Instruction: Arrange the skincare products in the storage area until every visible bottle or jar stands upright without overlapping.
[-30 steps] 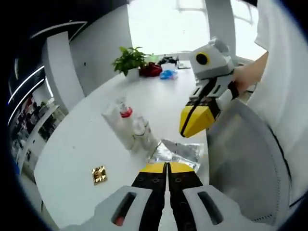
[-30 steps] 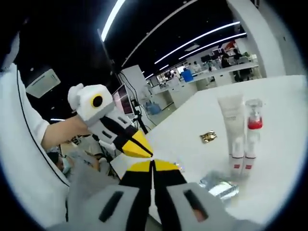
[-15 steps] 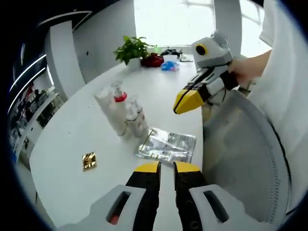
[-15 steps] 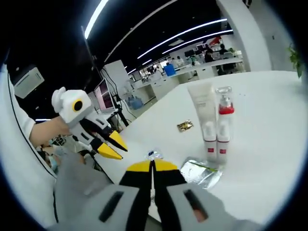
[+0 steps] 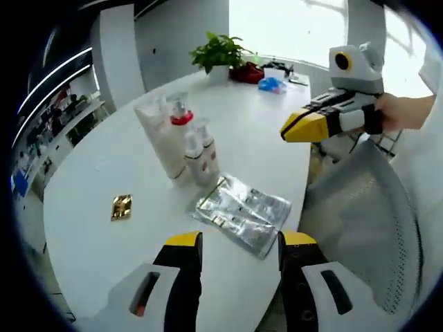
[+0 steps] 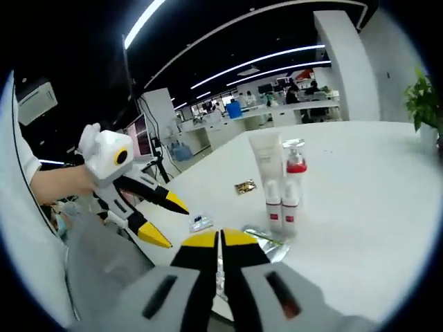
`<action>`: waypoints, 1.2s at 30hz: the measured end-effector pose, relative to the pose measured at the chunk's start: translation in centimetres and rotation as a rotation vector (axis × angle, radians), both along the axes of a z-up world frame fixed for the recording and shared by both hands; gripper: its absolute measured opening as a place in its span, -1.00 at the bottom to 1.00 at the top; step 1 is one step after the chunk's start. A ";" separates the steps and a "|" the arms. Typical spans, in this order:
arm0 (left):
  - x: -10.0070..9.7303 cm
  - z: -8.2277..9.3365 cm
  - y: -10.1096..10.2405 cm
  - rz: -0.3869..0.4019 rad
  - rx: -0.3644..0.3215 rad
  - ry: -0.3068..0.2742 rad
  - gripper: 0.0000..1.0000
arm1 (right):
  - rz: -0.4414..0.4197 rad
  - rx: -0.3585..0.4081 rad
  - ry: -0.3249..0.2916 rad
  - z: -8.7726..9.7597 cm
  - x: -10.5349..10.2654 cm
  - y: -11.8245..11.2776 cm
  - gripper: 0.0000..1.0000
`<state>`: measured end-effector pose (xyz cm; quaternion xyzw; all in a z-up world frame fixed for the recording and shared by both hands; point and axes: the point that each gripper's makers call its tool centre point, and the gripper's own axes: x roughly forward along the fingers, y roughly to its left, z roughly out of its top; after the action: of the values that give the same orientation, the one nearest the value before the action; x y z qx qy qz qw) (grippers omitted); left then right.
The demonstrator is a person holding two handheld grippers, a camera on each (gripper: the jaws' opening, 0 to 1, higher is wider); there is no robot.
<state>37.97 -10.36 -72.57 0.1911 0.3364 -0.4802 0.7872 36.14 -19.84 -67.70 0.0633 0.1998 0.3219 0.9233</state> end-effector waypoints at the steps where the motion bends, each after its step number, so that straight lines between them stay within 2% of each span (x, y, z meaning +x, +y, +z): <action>1: 0.0 -0.2 -0.1 0.024 0.003 0.010 -0.13 | -0.003 -0.001 -0.001 0.0 -0.1 0.0 -0.80; 7: 0.1 -1.4 -1.4 0.111 -0.001 0.059 0.00 | -0.025 -0.020 -0.009 -0.1 -0.6 -0.1 -0.35; 10: 0.1 -2.0 -2.2 0.148 -0.005 0.086 0.08 | -0.025 -0.036 -0.008 -0.3 -1.0 -0.5 -0.22; 19: 0.1 -4.6 -4.1 0.308 0.001 0.185 0.38 | -0.065 -0.039 0.010 -0.9 -1.9 -3.6 -0.01; 22: -0.1 -5.8 -4.4 0.360 0.037 0.223 0.41 | -0.074 -0.040 0.013 -1.1 -2.0 -4.4 0.06; 25: 0.1 -6.9 -4.9 0.408 0.043 0.245 0.47 | -0.080 -0.041 0.018 -1.2 -2.1 -5.0 0.08; 29: 0.3 -7.9 -5.8 0.439 0.068 0.246 0.62 | -0.082 -0.042 0.019 -1.4 -2.2 -5.6 0.13; 33: 0.4 -9.2 -5.8 0.515 0.117 0.253 0.75 | -0.073 -0.052 0.025 -1.7 -2.3 -6.1 0.19; 36: 0.7 -10.1 -6.0 0.583 0.128 0.267 0.82 | -0.072 -0.051 0.033 -2.0 -2.4 -6.6 0.21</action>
<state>38.69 -16.37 -82.68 0.0713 0.5066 -0.2335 0.8269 33.76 -26.43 -69.72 0.0520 0.2206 0.2820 0.9323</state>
